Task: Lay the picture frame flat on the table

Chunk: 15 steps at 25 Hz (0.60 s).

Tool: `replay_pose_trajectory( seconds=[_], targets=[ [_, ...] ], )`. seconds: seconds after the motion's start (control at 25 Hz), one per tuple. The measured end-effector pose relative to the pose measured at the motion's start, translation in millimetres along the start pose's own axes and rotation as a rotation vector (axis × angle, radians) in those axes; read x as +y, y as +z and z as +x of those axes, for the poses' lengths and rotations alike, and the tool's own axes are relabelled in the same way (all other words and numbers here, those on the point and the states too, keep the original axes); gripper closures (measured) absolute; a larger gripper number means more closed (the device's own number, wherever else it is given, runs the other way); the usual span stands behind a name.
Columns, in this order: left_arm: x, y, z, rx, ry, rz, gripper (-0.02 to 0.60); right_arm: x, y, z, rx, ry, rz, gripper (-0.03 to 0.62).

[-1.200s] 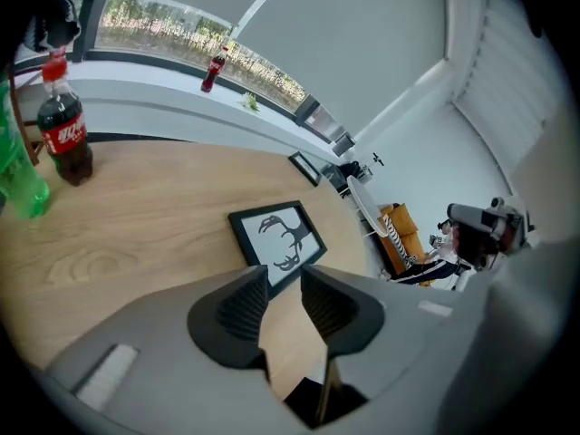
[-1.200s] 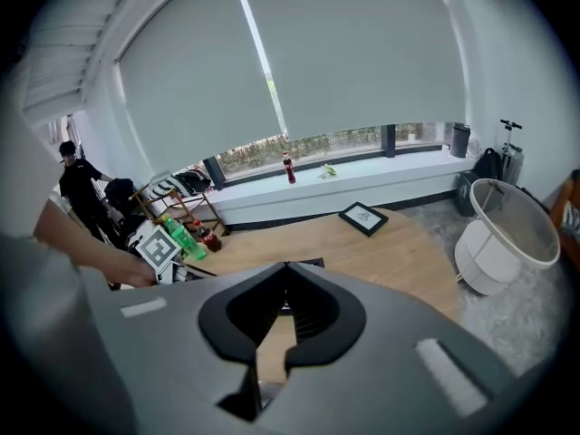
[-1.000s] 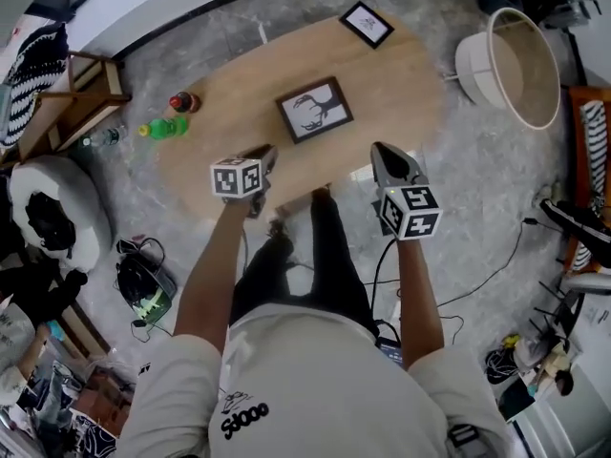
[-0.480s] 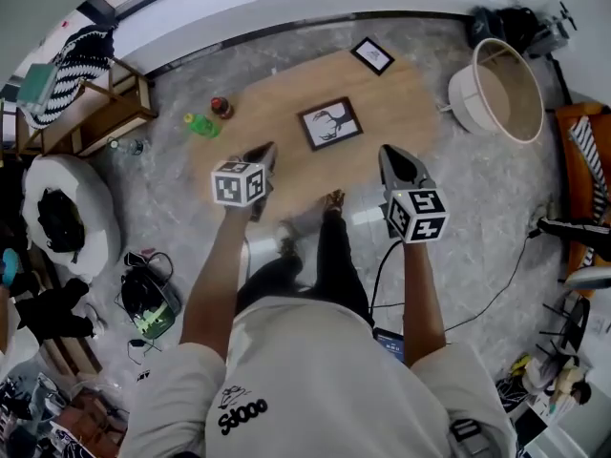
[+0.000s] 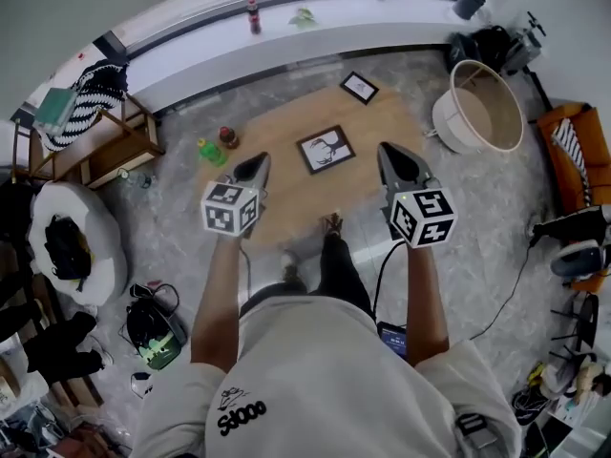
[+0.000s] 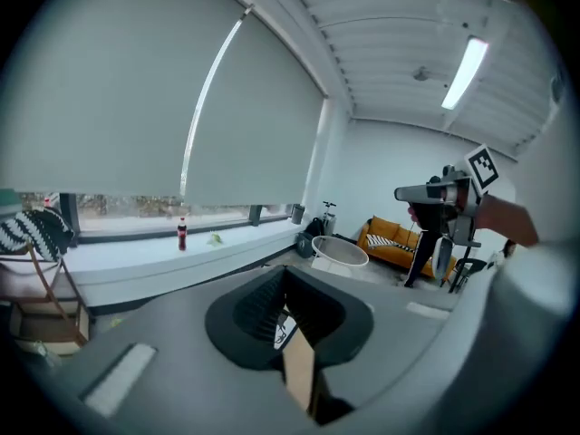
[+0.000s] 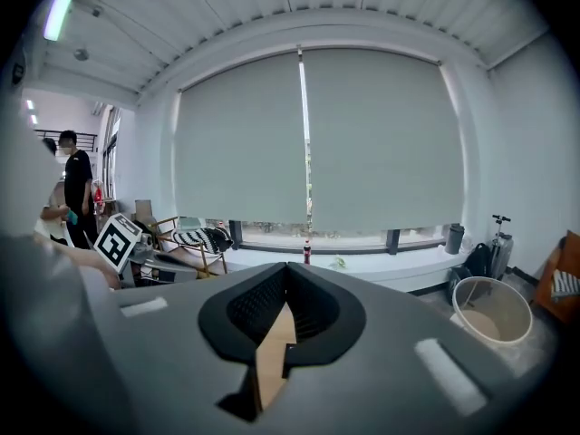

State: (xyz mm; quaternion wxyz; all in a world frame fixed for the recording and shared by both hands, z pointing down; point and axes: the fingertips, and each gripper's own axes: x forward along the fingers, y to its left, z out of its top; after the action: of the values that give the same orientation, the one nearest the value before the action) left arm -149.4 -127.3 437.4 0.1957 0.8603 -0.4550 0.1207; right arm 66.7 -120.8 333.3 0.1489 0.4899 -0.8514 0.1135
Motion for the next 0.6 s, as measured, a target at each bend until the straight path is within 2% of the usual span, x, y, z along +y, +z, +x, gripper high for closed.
replay_pose_trajectory(
  seconds=[0.24,0.6],
  targets=[
    [-21,57,-45,-0.120,0.015,0.083,0.572,16,35,-28,-0.070,-0.018,-0.022,0.591],
    [-39,130,-100,-0.232,0.042,0.203,0.572,38,84,-61,-0.153,-0.011,-0.113,0.591]
  ],
)
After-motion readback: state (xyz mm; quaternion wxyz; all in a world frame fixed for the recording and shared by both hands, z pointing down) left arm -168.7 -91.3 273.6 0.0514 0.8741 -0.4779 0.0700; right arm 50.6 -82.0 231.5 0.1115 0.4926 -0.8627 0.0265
